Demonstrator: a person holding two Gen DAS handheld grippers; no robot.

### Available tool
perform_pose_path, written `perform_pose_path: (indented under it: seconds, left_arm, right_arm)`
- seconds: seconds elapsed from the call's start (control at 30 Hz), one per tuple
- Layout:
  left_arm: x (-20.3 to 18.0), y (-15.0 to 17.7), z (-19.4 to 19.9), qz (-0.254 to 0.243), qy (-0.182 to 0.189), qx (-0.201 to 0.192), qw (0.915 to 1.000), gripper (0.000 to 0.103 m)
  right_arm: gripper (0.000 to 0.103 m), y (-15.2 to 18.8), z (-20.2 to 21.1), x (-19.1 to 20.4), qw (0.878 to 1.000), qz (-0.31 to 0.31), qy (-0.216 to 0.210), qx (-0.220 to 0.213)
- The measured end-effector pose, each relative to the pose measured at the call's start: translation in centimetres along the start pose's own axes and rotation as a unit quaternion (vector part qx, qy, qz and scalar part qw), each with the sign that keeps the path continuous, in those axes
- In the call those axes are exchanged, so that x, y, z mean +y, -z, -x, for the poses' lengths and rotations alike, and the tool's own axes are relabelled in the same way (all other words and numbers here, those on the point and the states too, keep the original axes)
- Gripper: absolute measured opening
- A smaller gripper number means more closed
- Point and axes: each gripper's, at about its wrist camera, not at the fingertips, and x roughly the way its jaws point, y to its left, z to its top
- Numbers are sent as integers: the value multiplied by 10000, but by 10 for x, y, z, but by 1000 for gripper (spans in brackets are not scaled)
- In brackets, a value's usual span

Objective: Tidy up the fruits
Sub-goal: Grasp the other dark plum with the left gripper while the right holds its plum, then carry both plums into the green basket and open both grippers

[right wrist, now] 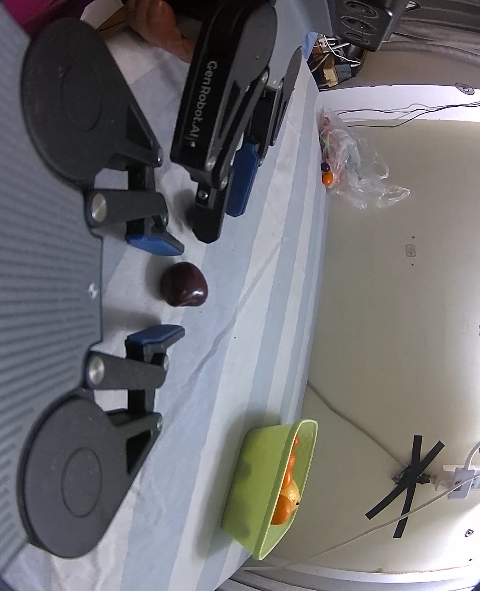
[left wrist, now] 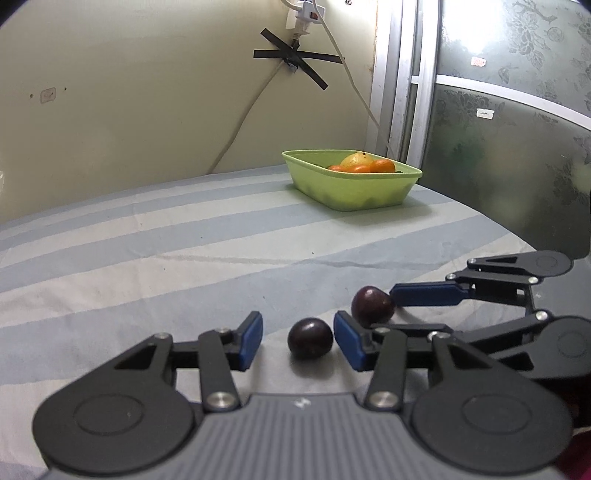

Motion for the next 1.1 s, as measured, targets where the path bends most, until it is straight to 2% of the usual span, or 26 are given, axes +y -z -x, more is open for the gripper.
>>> perform_pose_path:
  seconds: [0.4, 0.63, 1.1]
  left_arm:
    - [4, 3, 8, 93, 10, -21, 10000, 44]
    - [4, 3, 7, 117, 98, 4, 9999, 40]
    - [3, 4, 2, 187, 296, 115, 9993, 40]
  right_arm:
    - [44, -2, -2, 9, 9997, 254, 31, -18]
    - [44, -3, -6, 11, 9997, 235, 71, 32]
    - [43, -4, -5, 1, 9999, 44, 47, 87]
